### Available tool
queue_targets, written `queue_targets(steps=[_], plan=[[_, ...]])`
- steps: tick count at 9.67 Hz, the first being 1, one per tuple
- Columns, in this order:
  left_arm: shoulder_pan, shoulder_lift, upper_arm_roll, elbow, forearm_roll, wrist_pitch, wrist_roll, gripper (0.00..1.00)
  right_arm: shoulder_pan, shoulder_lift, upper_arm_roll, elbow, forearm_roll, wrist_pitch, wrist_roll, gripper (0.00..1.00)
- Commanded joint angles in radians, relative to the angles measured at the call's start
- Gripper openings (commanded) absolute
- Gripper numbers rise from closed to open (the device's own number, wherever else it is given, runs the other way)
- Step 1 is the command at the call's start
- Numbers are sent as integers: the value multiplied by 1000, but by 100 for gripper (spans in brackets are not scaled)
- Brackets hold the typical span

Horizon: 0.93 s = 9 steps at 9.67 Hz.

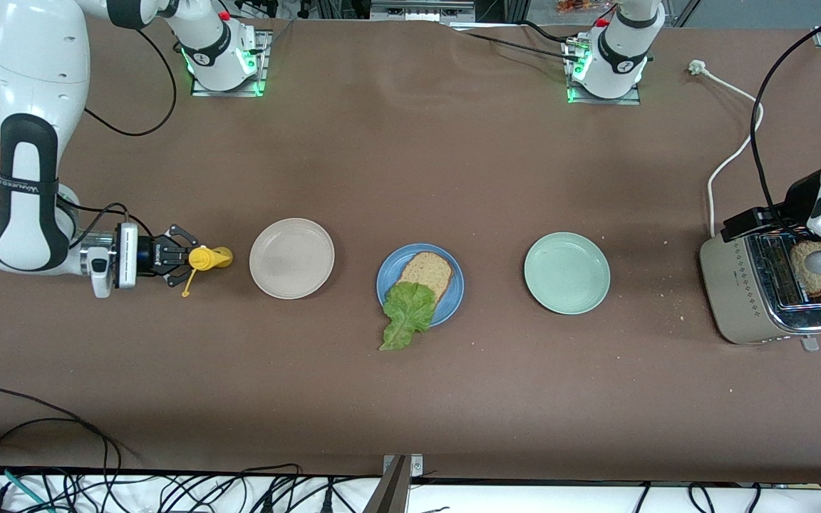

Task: Make sandwich in blue plate with both arms
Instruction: 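Lift the mustard bottle and tip its nozzle down with the right gripper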

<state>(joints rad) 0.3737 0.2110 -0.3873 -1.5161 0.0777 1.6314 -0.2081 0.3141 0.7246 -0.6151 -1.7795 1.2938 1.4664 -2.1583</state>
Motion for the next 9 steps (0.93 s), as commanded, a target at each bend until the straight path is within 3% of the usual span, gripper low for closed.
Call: queue_targets(steps=[1, 3, 6, 8, 9], plan=[[-1, -1, -4, 16, 5, -19, 23, 100, 170, -17, -145, 138, -146, 9, 314, 0], [-13, -1, 1, 17, 4, -19, 24, 100, 317, -14, -250, 164, -224, 79, 412, 0], [-54, -1, 25, 34, 1, -22, 24, 100, 472, -14, -301, 187, -375, 221, 527, 0], [-168, -4, 160, 37, -21, -36, 27, 100, 529, -11, -301, 268, -511, 239, 648, 0], [-191, -5, 194, 37, -36, -38, 29, 100, 563, -11, -301, 308, -583, 238, 748, 0]])
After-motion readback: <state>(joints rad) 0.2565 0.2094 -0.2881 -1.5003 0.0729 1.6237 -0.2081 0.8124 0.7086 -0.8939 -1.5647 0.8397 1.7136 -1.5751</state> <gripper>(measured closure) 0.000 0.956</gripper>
